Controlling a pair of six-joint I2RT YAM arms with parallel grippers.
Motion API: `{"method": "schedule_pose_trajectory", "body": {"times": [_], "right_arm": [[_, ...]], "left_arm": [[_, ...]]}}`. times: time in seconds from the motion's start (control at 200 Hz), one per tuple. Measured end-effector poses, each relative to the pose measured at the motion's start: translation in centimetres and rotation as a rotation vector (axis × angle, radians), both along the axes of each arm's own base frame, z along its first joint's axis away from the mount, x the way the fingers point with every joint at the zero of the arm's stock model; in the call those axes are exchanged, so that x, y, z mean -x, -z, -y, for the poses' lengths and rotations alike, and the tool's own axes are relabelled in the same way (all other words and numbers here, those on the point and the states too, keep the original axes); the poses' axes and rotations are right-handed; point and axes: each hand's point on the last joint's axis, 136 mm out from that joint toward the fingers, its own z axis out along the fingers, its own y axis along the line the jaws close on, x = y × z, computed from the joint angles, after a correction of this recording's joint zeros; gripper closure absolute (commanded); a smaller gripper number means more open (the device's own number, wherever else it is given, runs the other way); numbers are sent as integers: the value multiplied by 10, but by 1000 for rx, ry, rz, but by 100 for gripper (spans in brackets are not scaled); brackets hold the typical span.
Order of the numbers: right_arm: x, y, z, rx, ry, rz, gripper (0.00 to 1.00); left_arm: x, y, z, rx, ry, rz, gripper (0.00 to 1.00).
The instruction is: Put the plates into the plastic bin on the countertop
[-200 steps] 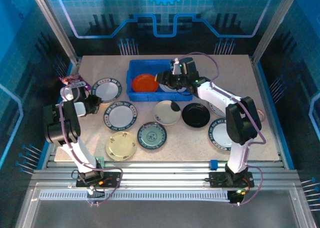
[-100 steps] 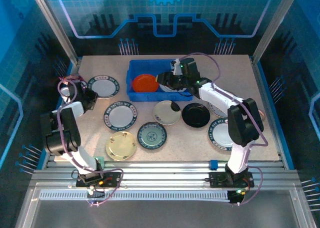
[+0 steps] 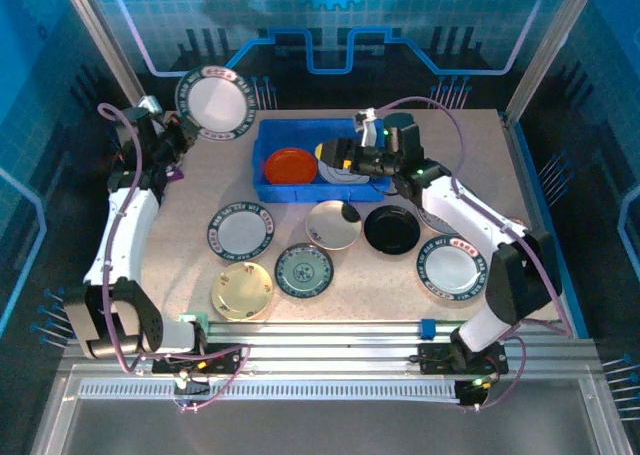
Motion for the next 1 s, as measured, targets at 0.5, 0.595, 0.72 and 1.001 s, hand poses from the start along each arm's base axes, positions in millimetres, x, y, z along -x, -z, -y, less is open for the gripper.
{"method": "schedule_pose_trajectory", "body": {"times": [0.5, 0.595, 0.72, 1.001], "right_arm": [[-5, 3, 26, -88, 9, 7, 20], [-7, 3, 28, -90, 15, 3, 48], [-9, 3, 31, -100, 26, -9, 100], [-7, 10, 35, -133, 36, -69, 100]], "left_arm": [[50, 9, 170, 112, 594, -102, 100], [55, 13, 191, 113, 672, -117, 100], [59, 25, 209, 126, 732, -153, 100], [51, 32, 222, 159, 770, -152, 70]]}}
